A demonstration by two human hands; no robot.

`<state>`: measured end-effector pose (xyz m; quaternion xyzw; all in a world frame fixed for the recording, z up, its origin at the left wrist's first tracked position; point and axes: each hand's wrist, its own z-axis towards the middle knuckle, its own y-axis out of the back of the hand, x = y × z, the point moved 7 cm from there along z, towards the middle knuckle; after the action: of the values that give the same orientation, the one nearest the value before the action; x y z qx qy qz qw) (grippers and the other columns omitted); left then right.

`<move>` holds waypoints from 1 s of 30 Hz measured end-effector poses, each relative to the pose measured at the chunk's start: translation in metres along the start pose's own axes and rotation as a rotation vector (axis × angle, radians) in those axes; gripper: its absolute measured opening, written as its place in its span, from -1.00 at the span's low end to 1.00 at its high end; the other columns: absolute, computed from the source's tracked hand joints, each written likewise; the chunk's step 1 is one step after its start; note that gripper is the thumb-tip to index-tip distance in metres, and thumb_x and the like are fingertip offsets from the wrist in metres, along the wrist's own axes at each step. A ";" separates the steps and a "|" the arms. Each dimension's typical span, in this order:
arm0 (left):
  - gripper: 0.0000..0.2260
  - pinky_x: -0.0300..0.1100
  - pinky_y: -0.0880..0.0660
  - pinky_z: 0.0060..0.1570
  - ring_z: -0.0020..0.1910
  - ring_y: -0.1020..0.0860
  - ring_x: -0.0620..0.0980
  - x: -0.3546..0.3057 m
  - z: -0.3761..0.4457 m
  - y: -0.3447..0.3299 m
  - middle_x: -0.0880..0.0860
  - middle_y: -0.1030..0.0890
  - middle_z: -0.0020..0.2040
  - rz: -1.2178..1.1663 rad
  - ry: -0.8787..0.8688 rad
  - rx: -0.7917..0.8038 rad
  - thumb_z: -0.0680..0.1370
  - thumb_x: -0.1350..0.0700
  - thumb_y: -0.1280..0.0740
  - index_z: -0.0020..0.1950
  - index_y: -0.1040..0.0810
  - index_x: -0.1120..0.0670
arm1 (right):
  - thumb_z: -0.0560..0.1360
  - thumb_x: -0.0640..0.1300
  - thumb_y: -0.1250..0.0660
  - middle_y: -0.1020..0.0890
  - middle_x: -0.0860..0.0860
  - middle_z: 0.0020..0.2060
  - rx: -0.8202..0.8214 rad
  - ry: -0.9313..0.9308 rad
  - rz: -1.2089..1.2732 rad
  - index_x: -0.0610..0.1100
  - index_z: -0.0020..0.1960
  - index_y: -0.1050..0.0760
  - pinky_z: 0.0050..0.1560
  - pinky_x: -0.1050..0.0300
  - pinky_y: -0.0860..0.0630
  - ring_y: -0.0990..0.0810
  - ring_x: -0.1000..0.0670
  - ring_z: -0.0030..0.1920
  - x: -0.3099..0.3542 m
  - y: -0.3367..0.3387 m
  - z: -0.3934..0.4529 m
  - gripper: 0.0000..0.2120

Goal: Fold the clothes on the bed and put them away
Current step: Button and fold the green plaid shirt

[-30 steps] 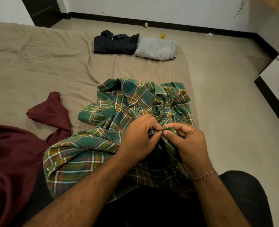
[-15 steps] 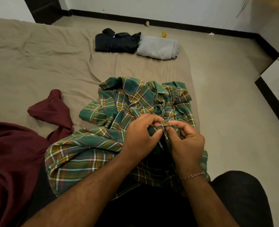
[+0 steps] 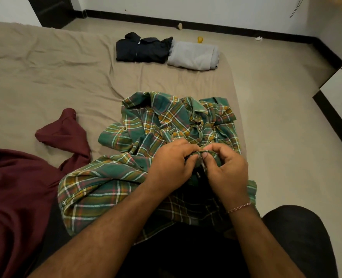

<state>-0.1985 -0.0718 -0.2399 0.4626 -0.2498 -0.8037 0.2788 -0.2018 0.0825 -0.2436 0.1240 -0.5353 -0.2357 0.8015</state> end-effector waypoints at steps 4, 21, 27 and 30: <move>-0.86 -0.14 -0.54 -0.14 -0.15 -0.58 -0.11 0.008 0.007 0.003 -0.05 -0.68 -0.13 -0.080 0.035 0.079 0.57 0.10 -0.41 0.06 -0.73 0.05 | 0.51 -0.31 -0.43 -0.67 0.07 -0.10 0.023 0.231 -0.103 -0.15 0.00 -0.63 -0.06 0.22 -0.55 -0.63 0.09 -0.08 0.014 -0.001 -0.004 -0.88; -0.83 -0.07 -0.59 0.00 -0.05 -0.62 -0.10 0.011 0.009 0.012 -0.07 -0.69 -0.04 -0.064 -0.013 0.169 0.59 0.09 -0.38 0.13 -0.71 0.05 | 0.55 -0.31 -0.43 -0.66 0.05 -0.11 0.164 0.085 0.117 -0.11 0.00 -0.60 -0.02 0.16 -0.58 -0.64 0.07 -0.05 0.003 -0.014 0.000 -0.88; -0.76 0.08 -0.54 0.13 0.06 -0.55 -0.01 0.040 0.016 0.058 -0.08 -0.64 0.03 0.241 0.038 0.121 0.54 0.22 -0.36 0.09 -0.67 -0.08 | 0.47 -0.16 -0.56 -0.65 -0.08 -0.32 0.465 -0.320 0.228 -0.22 -0.11 -0.62 -0.23 0.09 -0.56 -0.58 0.00 -0.29 -0.023 -0.007 0.008 -0.84; -0.72 0.11 -0.54 0.14 0.06 -0.57 -0.03 0.055 0.017 0.074 -0.10 -0.65 0.02 0.188 0.081 0.086 0.53 0.23 -0.40 0.10 -0.70 -0.12 | 0.43 -0.20 -0.52 -0.70 -0.16 -0.22 0.497 -0.416 0.493 -0.22 -0.09 -0.65 -0.16 0.11 -0.64 -0.65 -0.06 -0.22 -0.020 0.011 0.007 -0.89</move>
<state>-0.2206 -0.1601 -0.2171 0.4807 -0.3151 -0.7431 0.3428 -0.2118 0.1025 -0.2523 0.1316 -0.7406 0.0802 0.6541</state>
